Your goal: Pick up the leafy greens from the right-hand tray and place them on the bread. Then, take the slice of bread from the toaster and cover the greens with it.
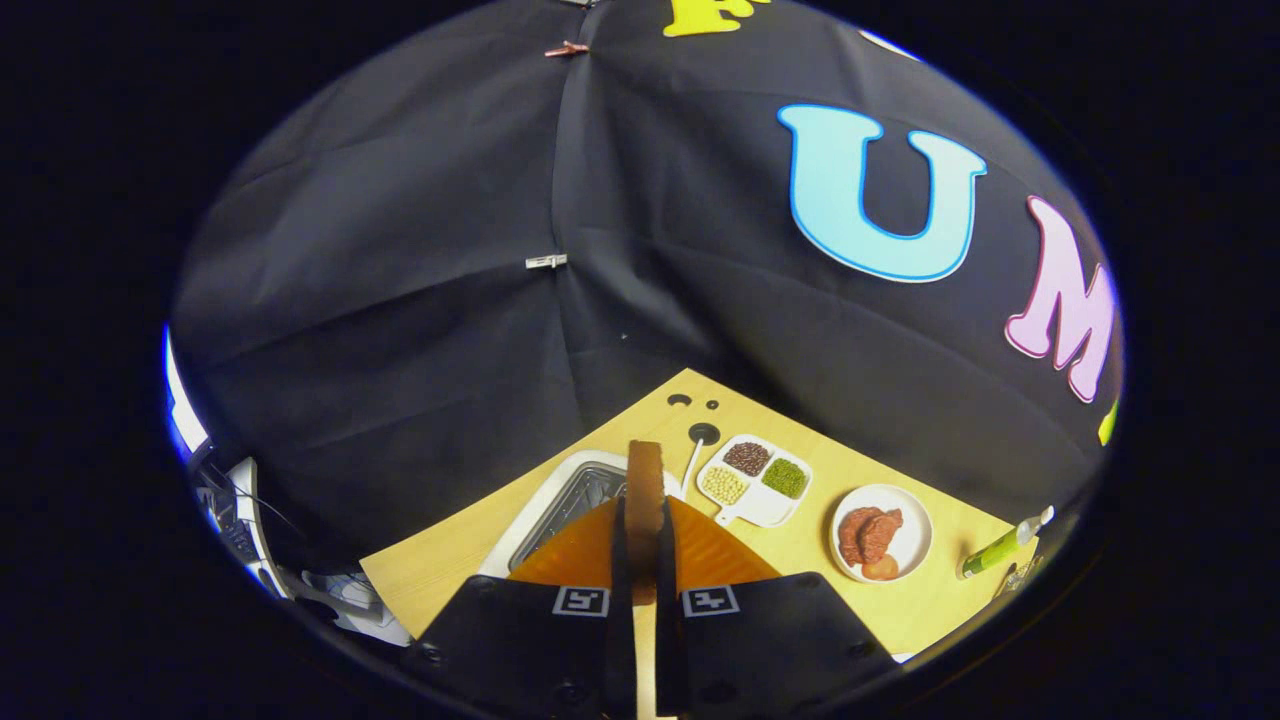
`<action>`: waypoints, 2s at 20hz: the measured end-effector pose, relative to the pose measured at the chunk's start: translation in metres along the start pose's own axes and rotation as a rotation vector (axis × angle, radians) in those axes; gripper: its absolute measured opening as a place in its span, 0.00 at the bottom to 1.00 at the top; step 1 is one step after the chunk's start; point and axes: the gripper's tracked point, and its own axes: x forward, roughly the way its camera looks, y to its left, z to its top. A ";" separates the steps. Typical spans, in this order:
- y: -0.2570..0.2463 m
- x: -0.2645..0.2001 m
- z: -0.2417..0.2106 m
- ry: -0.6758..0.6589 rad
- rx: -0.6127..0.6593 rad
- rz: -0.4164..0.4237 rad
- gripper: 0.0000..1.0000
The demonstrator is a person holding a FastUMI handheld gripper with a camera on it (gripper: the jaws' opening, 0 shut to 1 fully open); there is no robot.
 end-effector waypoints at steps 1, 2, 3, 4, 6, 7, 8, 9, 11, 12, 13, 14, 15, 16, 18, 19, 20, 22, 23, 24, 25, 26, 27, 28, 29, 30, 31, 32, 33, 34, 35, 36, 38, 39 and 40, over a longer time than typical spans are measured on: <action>-0.007 -0.007 0.001 -0.008 0.016 -0.004 0.12; -0.014 -0.014 0.001 -0.010 0.039 -0.005 0.12; -0.024 -0.021 -0.001 -0.011 0.059 -0.010 0.12; -0.036 -0.026 -0.003 -0.013 0.069 -0.023 0.12; -0.058 -0.035 -0.015 -0.005 0.089 -0.047 0.12; -0.067 -0.039 -0.026 0.006 0.105 -0.053 0.12; -0.074 -0.042 -0.037 0.021 0.125 -0.051 0.12; -0.080 -0.044 -0.049 0.039 0.146 -0.048 0.12; -0.089 -0.046 -0.077 0.080 0.188 -0.038 0.12; -0.093 -0.046 -0.091 0.101 0.201 -0.034 0.12; -0.096 -0.047 -0.105 0.123 0.213 -0.027 0.12; -0.099 -0.047 -0.118 0.142 0.226 -0.024 0.12; -0.102 -0.046 -0.132 0.159 0.247 -0.021 0.12; -0.102 -0.044 -0.143 0.173 0.277 -0.011 0.12; -0.101 -0.043 -0.166 0.199 0.334 0.019 0.12; -0.101 -0.042 -0.176 0.210 0.360 0.031 0.12; -0.104 -0.040 -0.186 0.220 0.378 0.033 0.12; -0.113 -0.037 -0.205 0.238 0.399 0.024 0.12; -0.116 -0.037 -0.213 0.248 0.410 0.023 0.12; -0.118 -0.037 -0.219 0.254 0.428 0.028 0.12; -0.121 -0.038 -0.224 0.253 0.444 0.027 0.12; -0.128 -0.037 -0.227 0.252 0.453 0.012 0.12; -0.136 -0.038 -0.233 0.258 0.454 -0.009 0.12; -0.141 -0.039 -0.236 0.262 0.451 -0.018 0.13; -0.143 -0.039 -0.239 0.268 0.447 -0.023 0.13; -0.147 -0.040 -0.242 0.272 0.440 -0.029 0.14; -0.150 -0.041 -0.246 0.274 0.426 -0.039 0.17; -0.154 -0.043 -0.249 0.277 0.407 -0.050 0.20; -0.156 -0.043 -0.253 0.281 0.388 -0.054 0.23; -0.159 -0.044 -0.257 0.289 0.367 -0.064 0.27; -0.163 -0.047 -0.261 0.293 0.345 -0.076 0.30; -0.165 -0.050 -0.262 0.295 0.328 -0.084 0.37; -0.169 -0.051 -0.268 0.301 0.294 -0.091 0.57; -0.167 -0.053 -0.267 0.302 0.288 -0.084 0.60; -0.167 -0.055 -0.266 0.293 0.284 -0.073 0.74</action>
